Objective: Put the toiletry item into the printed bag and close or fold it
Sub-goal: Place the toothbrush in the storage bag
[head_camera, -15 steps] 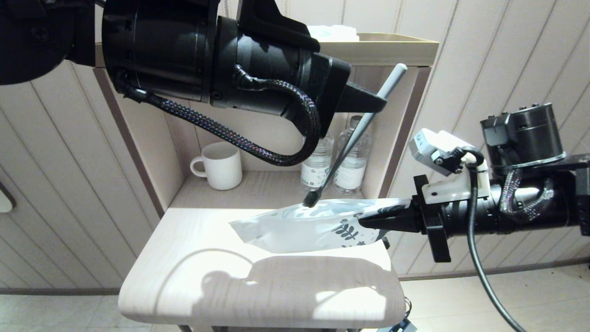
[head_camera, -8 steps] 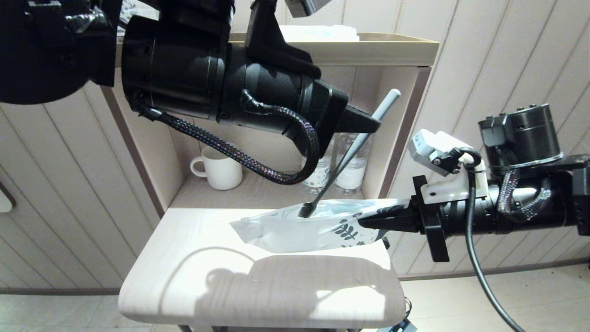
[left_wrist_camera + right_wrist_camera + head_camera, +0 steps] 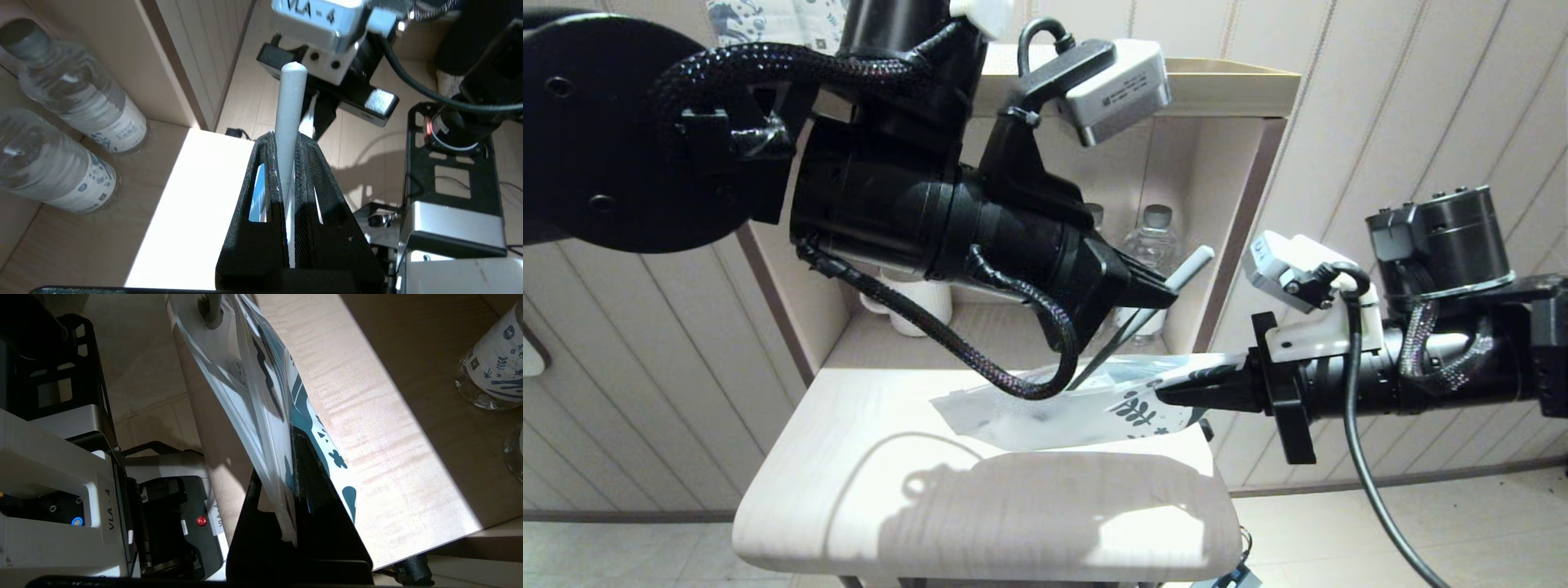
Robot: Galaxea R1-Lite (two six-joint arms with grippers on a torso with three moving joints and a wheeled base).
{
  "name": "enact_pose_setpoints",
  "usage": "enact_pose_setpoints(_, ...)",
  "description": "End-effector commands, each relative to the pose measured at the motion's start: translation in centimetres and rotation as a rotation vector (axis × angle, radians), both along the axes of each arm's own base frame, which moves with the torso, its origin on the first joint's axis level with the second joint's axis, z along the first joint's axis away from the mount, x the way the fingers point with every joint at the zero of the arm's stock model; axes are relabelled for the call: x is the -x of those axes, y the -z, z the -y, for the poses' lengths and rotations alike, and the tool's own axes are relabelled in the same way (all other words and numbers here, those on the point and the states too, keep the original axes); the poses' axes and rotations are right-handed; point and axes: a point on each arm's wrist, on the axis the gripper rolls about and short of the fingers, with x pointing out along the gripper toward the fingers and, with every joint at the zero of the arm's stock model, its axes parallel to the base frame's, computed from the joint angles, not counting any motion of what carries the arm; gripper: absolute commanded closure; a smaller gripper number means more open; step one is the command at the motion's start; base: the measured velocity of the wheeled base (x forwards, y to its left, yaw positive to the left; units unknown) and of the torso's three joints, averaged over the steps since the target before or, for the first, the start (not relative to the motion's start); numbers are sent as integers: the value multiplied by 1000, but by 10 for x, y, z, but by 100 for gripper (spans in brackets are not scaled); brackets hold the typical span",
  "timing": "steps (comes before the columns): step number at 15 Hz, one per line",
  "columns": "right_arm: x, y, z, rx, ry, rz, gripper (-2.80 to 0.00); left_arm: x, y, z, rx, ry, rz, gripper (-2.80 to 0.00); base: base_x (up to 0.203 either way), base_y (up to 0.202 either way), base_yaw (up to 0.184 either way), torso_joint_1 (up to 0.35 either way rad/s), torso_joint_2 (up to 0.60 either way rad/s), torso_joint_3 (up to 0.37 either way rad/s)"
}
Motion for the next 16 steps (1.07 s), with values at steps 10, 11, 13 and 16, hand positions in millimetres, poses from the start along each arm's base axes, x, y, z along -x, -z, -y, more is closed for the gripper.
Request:
enact_pose_setpoints(10,-4,3,0,3,1,-9,0,0,18,-3,-84,7,40,0,0,0,0,0,0,0)
enact_pose_setpoints(11,-4,2,0,2,3,-6,0,0,21,-3,-94,11,45,0,0,0,0,0,0,0)
enact_pose_setpoints(13,-4,1,1,0,3,-3,0,2,22,-4,-101,13,42,0,0,0,0,0,0,0)
enact_pose_setpoints(16,-5,-1,-1,-2,-1,2,0,2,20,-6,-113,3,39,0,0,0,0,0,0,0)
